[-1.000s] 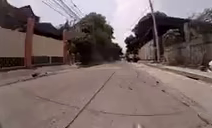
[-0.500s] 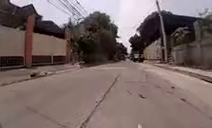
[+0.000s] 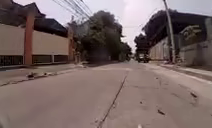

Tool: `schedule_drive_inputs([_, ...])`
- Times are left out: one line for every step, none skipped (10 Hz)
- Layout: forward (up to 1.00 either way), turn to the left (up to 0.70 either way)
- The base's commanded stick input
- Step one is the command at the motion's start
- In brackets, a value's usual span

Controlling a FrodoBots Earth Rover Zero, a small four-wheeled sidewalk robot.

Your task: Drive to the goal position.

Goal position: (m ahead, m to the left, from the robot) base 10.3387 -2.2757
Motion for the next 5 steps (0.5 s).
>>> schedule_drive_inputs([1.00,0.03])
schedule_drive_inputs([1.00,0.03])
schedule_drive_inputs([1.00,0.03])
schedule_drive_inputs([1.00,0.03])
schedule_drive_inputs([1.00,0.03])
